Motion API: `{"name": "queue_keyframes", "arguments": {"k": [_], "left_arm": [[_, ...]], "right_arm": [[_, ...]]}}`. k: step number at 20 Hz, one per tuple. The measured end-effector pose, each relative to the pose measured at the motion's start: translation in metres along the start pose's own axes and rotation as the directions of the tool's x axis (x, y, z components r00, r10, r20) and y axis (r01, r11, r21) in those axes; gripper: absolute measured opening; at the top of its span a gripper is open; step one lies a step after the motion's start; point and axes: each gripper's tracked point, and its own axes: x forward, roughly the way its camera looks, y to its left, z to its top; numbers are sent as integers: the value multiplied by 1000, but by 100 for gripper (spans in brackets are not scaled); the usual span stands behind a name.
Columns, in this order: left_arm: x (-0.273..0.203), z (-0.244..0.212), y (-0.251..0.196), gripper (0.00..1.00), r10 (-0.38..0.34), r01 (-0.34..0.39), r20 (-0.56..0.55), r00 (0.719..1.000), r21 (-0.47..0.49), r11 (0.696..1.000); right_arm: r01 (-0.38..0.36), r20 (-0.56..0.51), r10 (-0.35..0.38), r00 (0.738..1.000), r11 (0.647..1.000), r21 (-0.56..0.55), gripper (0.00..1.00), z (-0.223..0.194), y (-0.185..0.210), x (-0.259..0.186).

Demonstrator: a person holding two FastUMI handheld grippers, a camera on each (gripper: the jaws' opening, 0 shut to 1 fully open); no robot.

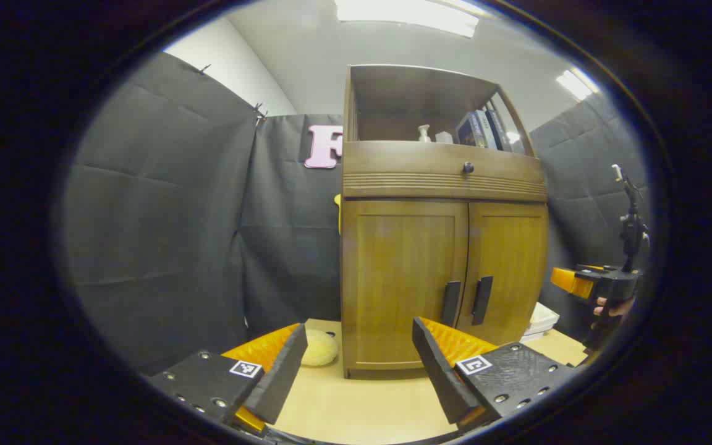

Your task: Open the right door of the double-door shoe cabinet with the right hand, and open the left door with the left hand.

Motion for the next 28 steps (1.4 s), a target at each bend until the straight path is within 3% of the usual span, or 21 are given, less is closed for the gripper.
{"name": "queue_keyframes", "arguments": {"k": [14,20,28], "left_arm": [[32,-15,-19,100,-73,71,-20,997,-87,994],[32,-20,-16,100,-43,41,-37,998,-56,998],[32,-24,-12,100,-17,11,-73,997,-90,996]], "right_arm": [[46,-44,-47,998,999,-20,98,-5,-11,-19],[12,-52,-14,999,1000,-25,98,-7,6,-11],[-19,-31,18,999,1000,-8,98,2,23,14]]}}
